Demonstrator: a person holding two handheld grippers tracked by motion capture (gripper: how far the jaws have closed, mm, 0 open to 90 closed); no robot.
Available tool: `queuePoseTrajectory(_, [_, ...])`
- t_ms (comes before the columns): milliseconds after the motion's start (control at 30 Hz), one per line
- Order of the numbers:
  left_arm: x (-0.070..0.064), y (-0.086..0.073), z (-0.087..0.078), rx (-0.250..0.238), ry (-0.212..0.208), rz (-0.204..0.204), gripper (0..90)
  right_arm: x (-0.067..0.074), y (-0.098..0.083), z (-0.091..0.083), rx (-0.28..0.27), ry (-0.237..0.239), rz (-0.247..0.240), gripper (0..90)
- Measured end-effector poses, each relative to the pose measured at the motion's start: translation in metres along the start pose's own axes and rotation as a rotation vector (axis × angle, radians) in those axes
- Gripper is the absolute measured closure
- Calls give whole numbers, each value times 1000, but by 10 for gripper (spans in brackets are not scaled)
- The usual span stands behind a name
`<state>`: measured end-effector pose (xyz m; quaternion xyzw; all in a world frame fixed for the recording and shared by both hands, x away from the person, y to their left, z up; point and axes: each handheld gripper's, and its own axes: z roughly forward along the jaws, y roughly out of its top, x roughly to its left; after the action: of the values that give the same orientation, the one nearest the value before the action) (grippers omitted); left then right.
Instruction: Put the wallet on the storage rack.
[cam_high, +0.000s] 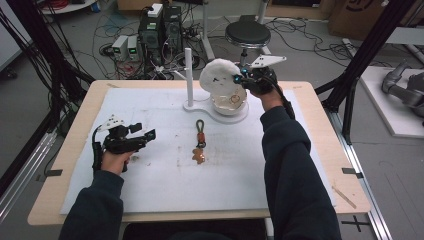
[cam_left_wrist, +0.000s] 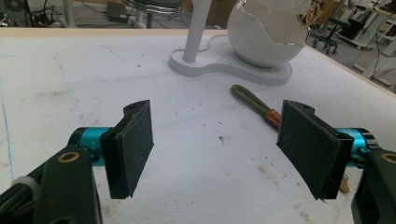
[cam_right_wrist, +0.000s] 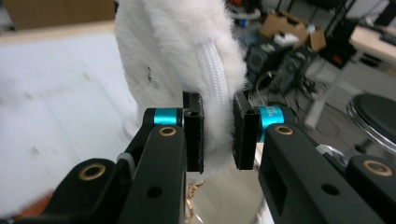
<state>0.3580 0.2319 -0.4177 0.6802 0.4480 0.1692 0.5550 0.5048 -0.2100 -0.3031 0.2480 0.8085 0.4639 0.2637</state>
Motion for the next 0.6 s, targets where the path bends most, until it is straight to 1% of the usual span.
queuePoseTrajectory(67, [1,-1,0,-1,-5,-17,269,-3,-5,0,21,-20,-13,783])
queuePoseTrajectory(100, [2,-1,-1,-7,-7,-28,269,-4,-7,-1,30,-30,-28,783])
queuePoseTrajectory(133, [3,-1,-1,-9,-9,-37,269,-4,-9,-1,45,-41,-49,783])
queuePoseTrajectory(167, [4,-1,-2,-13,-11,-45,269,-4,-12,-1,78,-62,-98,783])
queuePoseTrajectory(200, [4,-1,-2,-15,-11,-47,269,-4,-12,-1,78,-62,-98,783])
queuePoseTrajectory(233, [4,-1,-2,-20,-10,-54,269,-4,-12,-1,88,-70,-115,783])
queuePoseTrajectory(300, [4,-2,-2,-18,-13,-53,277,-5,-14,-1,94,-80,-124,783])
queuePoseTrajectory(333, [4,-2,-2,-15,-14,-54,278,-5,-14,-1,92,-91,-135,783])
queuePoseTrajectory(367, [4,-2,-1,-14,-16,-52,278,-5,-13,-1,90,-96,-135,783])
queuePoseTrajectory(400, [4,-2,-1,-14,-17,-51,278,-5,-12,-1,72,-99,-123,783])
queuePoseTrajectory(467, [3,-2,0,-10,-16,-50,280,-3,-7,-3,20,-99,-98,782])
queuePoseTrajectory(500, [4,-2,0,-8,-18,-48,281,-2,-3,-4,-12,-103,-105,783])
queuePoseTrajectory(533, [3,-2,0,-8,-16,-49,281,0,-1,-4,-27,-107,-112,783])
queuePoseTrajectory(600, [3,-2,0,-9,-19,-53,281,1,0,-1,-13,-108,-125,783])
